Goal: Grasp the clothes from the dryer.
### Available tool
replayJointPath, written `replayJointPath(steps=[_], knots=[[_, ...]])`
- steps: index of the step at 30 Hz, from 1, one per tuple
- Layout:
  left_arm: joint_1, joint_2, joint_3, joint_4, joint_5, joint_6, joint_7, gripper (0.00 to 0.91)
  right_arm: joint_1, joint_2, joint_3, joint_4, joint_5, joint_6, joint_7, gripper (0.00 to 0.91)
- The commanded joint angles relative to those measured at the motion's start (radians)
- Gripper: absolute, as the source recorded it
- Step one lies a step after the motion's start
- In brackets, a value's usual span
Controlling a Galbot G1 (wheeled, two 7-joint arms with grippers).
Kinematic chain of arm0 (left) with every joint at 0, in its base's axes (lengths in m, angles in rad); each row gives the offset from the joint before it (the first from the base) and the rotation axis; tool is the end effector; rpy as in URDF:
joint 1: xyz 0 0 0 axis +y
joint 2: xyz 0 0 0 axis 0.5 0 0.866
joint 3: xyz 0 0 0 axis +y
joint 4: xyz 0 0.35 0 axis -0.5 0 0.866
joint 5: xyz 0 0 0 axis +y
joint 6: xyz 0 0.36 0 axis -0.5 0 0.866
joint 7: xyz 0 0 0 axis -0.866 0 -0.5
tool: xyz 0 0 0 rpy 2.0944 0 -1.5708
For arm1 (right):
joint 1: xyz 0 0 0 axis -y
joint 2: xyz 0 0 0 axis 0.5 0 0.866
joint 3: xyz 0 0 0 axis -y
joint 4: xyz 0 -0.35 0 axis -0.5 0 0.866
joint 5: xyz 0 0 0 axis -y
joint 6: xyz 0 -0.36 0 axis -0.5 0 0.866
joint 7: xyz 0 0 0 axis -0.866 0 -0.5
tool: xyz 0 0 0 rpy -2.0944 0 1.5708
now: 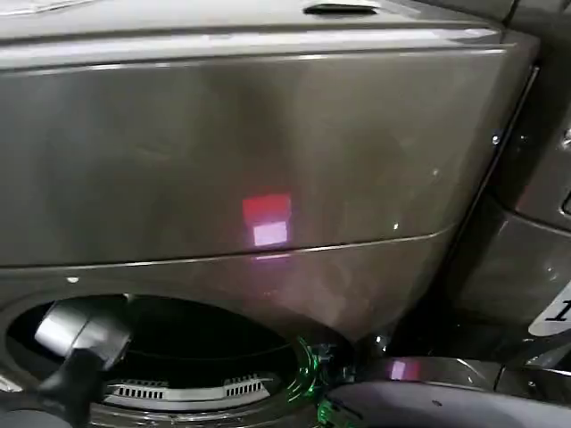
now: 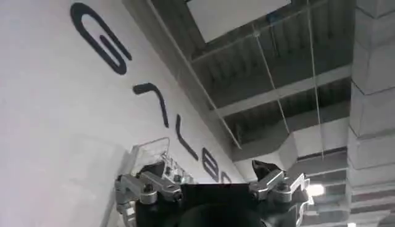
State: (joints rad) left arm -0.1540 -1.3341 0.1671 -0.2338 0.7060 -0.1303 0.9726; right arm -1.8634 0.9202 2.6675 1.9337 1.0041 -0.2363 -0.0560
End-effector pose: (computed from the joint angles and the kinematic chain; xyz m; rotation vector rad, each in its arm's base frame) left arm 0.6696 0.1125 -0.1905 -1.0803 -1.6421 -1.4296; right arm -0.1291 -0.3596 0.1292 1.1840 2.0397 -0.5939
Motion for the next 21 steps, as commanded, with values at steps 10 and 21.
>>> replayJointPath(steps=[10,21], knots=[[0.017,-0.031,0.007,0.052,0.076,0.051,-0.032,0.819,-0.015,0.026,0.022,0.001,0.011,0.002,-0.002,0.907],[0.008,-0.02,-0.004,0.055,0.014,0.035,-0.035,0.0,0.006,0.023,-0.001,0.0,0.005,0.008,0.003,0.907]])
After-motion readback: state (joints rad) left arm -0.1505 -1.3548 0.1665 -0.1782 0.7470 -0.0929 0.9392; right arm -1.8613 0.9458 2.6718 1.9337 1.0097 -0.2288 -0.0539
